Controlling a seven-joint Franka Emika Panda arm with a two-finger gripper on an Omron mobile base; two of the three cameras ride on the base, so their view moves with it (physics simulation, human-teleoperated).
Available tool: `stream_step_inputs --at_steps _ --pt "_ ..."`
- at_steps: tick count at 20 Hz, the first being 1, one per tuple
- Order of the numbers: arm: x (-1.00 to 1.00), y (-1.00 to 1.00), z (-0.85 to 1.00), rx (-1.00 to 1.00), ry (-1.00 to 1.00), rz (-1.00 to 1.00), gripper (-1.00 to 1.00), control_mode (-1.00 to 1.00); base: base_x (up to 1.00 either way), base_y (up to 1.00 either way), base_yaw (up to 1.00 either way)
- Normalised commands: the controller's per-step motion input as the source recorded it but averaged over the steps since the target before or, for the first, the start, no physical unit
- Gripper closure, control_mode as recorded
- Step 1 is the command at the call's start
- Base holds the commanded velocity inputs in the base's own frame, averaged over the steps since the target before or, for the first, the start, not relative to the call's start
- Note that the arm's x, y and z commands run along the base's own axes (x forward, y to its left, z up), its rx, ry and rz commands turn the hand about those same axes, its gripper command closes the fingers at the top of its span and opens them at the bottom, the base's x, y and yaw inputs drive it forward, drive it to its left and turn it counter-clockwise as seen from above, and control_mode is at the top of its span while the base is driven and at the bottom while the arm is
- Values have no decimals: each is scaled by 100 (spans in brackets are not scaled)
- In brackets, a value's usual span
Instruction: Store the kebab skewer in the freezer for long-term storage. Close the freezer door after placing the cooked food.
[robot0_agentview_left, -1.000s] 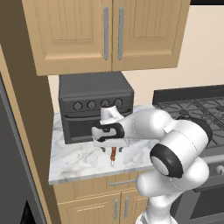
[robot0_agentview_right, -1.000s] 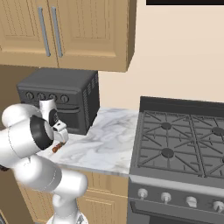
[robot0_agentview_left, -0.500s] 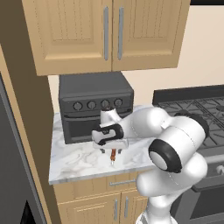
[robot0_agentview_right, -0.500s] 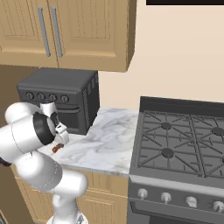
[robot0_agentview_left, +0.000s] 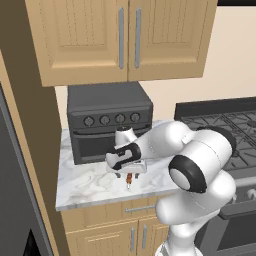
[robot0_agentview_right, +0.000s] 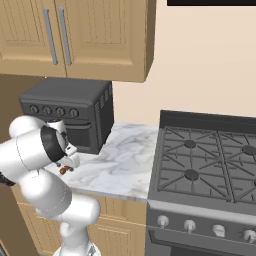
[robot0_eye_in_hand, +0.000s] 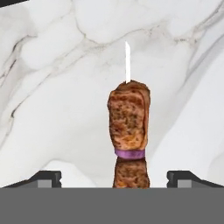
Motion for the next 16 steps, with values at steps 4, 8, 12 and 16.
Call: stream_step_inputs --at_steps 4,8,12,16 --pt "0 0 -25 -1 0 0 -100 -100 0 0 0" --pt "0 0 -13 0 -2 0 -100 -100 0 0 0" --pt "0 0 -8 0 0 0 -100 -100 0 0 0" --pt "0 -1 -12 0 0 0 100 -100 0 0 0"
